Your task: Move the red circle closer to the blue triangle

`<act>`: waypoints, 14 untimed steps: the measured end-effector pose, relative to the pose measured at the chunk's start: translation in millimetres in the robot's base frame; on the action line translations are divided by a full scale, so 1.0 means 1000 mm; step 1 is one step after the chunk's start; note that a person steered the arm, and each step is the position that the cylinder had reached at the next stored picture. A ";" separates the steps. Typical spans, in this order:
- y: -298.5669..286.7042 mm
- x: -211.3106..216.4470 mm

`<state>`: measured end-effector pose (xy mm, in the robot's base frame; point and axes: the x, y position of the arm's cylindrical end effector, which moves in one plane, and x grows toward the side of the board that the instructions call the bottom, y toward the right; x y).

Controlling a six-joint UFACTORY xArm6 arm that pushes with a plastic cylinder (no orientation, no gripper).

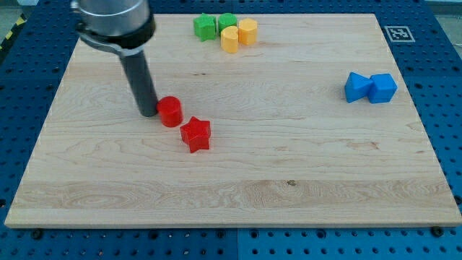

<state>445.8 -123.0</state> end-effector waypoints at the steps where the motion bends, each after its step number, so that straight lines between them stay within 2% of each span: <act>1: 0.011 0.003; 3: 0.026 0.011; 5: 0.075 0.021; 12: 0.329 0.034; 13: 0.327 0.034; 14: 0.289 0.034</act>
